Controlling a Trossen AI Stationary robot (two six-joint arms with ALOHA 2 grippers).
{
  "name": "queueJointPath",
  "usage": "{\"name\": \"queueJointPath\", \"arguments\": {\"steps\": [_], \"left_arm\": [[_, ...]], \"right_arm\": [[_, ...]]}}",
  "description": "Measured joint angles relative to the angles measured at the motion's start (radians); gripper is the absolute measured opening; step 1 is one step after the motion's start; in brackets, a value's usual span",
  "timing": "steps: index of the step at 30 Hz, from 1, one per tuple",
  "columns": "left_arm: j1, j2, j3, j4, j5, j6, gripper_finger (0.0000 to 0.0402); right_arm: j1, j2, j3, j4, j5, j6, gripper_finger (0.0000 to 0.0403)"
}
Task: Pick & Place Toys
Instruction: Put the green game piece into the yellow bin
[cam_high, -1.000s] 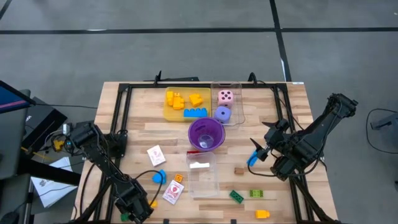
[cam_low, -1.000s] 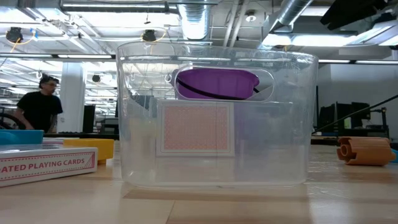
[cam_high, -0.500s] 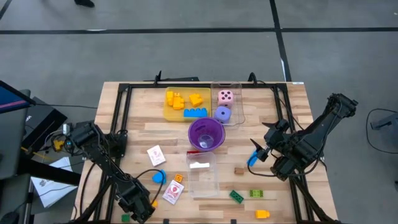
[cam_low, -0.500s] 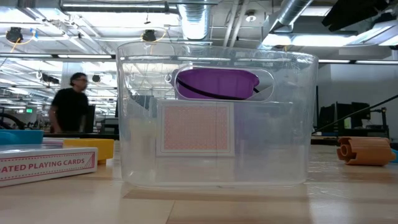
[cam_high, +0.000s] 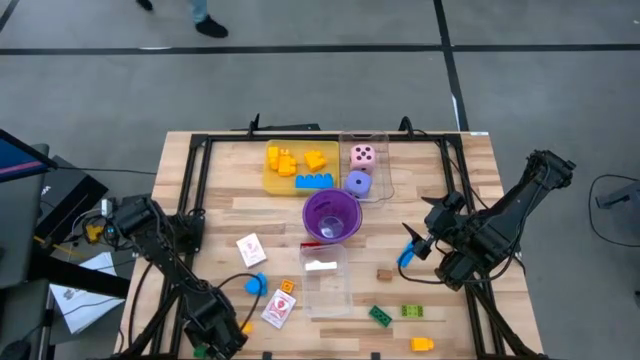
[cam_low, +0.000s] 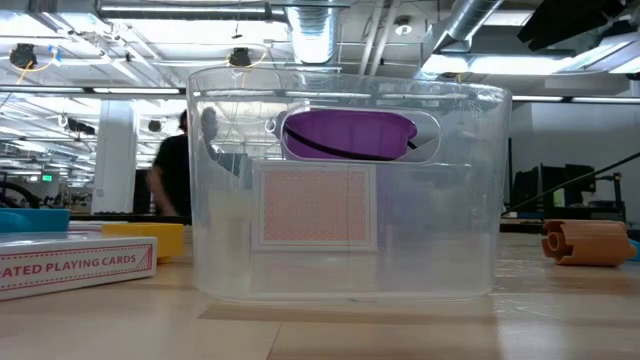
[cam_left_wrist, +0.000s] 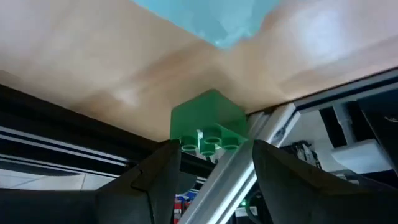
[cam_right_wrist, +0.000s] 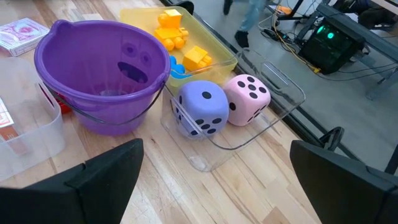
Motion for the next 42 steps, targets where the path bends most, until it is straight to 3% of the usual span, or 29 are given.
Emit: {"name": "queueJointPath", "arguments": {"steps": [10,23,33,37,42], "left_arm": [[-0.014,0.000,0.000,0.038,-0.003,-0.049,0.0195],[-0.007,-0.005,0.003,0.048,-0.117,-0.030,0.0185],[0.053,-0.005,0.005,0.029,-0.208,0.079,0.0140],[0.088,-0.003,0.003,-0.027,-0.308,0.143,0.0136],[0.130,-0.002,0.003,-0.081,-0.335,0.197,0.0135]], "right_arm": [[0.000,0.000,0.000,0.000,-0.002,-0.001,0.0398],[0.000,0.000,0.000,0.000,-0.010,-0.001,0.0398],[0.000,0.000,0.000,0.001,-0.017,-0.001,0.0398],[0.000,0.000,0.000,0.001,-0.018,-0.001,0.0398],[0.000,0.000,0.000,0.003,-0.022,-0.001,0.0398]]}}
